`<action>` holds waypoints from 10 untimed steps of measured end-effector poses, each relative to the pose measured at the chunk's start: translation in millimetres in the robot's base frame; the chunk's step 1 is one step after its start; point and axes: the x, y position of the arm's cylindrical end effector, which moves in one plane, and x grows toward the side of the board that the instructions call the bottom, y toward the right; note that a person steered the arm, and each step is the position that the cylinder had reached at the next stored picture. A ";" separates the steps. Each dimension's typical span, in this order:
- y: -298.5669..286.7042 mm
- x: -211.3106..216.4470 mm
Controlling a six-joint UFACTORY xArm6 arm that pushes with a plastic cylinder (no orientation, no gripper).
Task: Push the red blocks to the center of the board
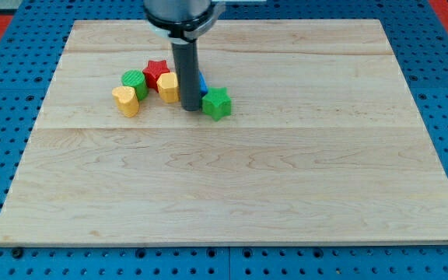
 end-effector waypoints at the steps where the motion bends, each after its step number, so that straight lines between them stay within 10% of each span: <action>1: -22.6 -13.8; 7: -49.8 -188.8; 10: -175.6 -156.1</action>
